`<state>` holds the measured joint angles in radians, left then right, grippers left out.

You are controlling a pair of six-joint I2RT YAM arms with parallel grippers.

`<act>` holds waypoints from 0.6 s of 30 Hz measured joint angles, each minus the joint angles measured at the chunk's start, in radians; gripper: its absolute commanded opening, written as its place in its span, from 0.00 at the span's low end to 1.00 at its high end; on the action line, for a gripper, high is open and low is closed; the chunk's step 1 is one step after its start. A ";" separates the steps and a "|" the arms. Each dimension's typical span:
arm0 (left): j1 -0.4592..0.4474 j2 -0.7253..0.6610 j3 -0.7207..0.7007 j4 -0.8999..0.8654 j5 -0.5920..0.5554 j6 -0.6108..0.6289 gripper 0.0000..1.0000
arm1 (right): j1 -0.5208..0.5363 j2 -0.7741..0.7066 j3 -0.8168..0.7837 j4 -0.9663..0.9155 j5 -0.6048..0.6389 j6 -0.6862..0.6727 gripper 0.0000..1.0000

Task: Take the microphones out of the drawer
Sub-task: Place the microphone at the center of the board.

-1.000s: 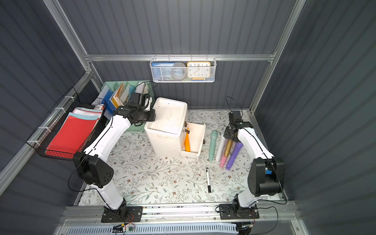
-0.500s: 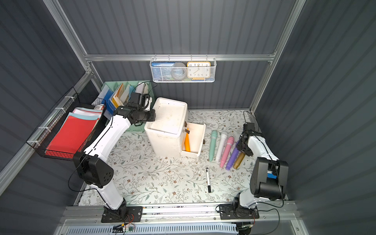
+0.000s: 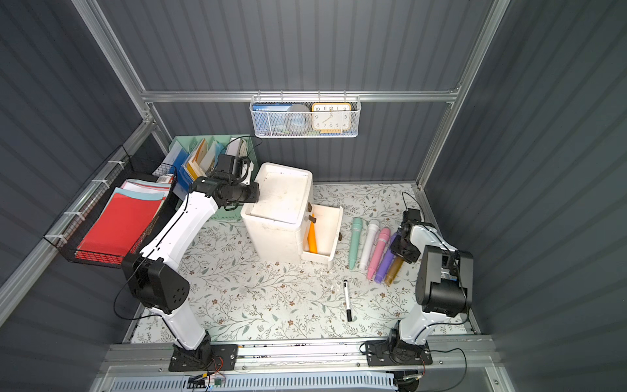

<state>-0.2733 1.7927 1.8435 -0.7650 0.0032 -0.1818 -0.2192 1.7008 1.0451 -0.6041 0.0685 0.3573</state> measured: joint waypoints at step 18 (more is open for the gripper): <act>0.000 0.000 0.000 0.000 -0.001 0.000 0.02 | 0.000 0.059 0.005 0.085 -0.156 -0.010 0.49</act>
<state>-0.2733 1.7927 1.8435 -0.7650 0.0025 -0.1818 -0.2188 1.7599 1.0496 -0.5190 -0.0875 0.3473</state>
